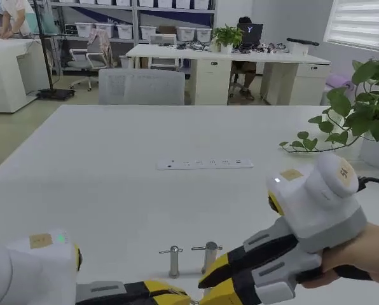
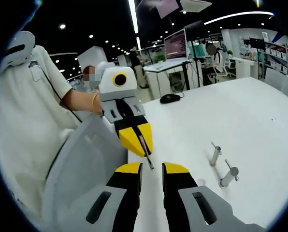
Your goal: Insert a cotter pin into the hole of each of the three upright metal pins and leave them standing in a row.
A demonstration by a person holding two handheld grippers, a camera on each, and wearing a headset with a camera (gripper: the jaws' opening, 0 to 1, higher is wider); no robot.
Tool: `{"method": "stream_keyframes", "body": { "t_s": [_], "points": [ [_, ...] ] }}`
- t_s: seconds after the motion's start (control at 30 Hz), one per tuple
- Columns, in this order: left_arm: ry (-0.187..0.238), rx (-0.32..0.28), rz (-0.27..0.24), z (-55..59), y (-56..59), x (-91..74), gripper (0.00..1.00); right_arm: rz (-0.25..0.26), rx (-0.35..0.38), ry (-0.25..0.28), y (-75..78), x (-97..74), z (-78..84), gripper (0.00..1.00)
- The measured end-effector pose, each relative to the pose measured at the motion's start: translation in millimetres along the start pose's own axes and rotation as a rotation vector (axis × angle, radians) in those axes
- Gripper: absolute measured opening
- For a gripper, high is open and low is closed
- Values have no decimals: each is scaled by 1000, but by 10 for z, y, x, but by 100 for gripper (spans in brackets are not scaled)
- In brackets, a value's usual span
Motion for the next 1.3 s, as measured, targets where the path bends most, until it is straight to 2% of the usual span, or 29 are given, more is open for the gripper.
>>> {"method": "stream_keyframes", "body": {
  "t_s": [0.5,0.9,1.1,1.3],
  "points": [
    [-2,24,61,4,102,35,0,-71,-11,-19,-144,26,94,15],
    [-3,39,94,6,158,49,0,-86,-14,-12,-161,36,110,10],
    [-5,46,94,13,166,49,0,-98,-22,-10,-181,37,104,7],
    [-3,49,94,9,170,43,1,-96,-70,0,-206,35,102,5]
  ]
}}
Point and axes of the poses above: the centre of the closed fingertips' face, and the gripper's own axes: x roughly forward along the fingers, y roughly to its right, z roughly out of its underside, the point moved 4 cm from there along -x, roughly backward along the fingers, and after that the axes turned 8 degrees about z, right-handed, at the moved point
